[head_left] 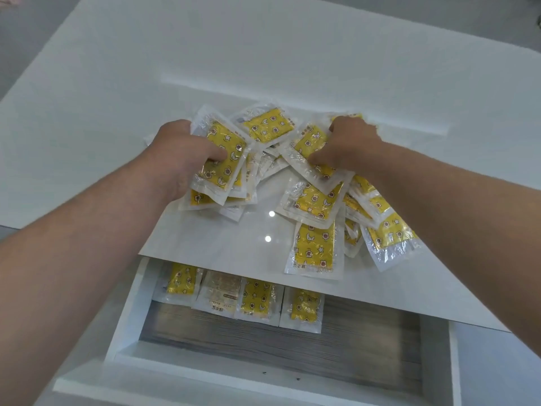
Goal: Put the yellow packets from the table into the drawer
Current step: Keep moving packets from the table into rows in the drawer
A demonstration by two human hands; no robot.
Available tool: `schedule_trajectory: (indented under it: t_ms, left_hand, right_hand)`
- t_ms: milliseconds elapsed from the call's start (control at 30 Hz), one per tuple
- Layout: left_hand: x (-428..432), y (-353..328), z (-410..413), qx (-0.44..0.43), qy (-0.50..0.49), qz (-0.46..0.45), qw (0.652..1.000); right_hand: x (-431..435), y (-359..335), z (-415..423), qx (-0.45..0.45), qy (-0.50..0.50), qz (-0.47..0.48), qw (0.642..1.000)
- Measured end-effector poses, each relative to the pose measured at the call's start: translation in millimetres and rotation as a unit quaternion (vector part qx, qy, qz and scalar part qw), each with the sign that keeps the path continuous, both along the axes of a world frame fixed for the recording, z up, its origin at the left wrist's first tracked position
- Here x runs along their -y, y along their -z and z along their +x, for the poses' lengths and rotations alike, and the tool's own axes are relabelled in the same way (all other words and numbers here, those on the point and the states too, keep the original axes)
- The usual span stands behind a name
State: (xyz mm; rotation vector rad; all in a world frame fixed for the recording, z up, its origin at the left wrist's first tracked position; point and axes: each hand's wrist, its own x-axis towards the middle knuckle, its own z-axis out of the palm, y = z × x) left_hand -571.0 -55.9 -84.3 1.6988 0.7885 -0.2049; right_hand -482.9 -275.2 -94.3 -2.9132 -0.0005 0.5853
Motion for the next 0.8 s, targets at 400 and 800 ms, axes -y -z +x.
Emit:
schedule_trajectory:
  t_ms: [400,800]
  left_hand:
    - [1,7,-13,0.019,-0.05,-0.146,0.988]
    - [33,6,-67,0.039,-0.066,-0.252,0.965]
  right_hand:
    - [10,-11,-21,-0.072,0.149,0.301,0.939]
    - [54,-12,-130,-0.141,0.353,0.554,0.741]
